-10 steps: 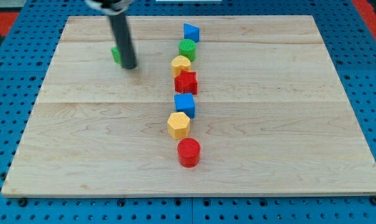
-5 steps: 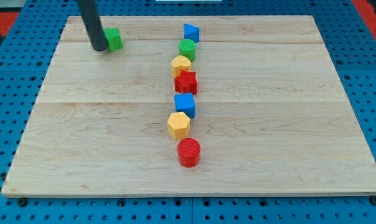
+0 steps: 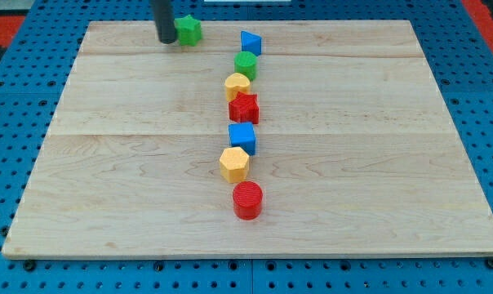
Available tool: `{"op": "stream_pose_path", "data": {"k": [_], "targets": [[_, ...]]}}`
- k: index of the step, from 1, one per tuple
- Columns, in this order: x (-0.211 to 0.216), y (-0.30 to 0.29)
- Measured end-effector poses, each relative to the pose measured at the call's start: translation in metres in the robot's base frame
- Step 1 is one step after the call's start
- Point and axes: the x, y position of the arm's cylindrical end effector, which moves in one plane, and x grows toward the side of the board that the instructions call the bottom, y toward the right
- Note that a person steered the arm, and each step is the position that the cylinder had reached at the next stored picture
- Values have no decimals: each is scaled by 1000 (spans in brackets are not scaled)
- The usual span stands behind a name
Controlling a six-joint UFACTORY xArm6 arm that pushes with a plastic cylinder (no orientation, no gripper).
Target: Place the green star above the triangle
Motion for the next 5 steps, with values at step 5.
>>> {"op": "stream_pose_path", "data": {"k": [5], "targets": [[-43,33]]}}
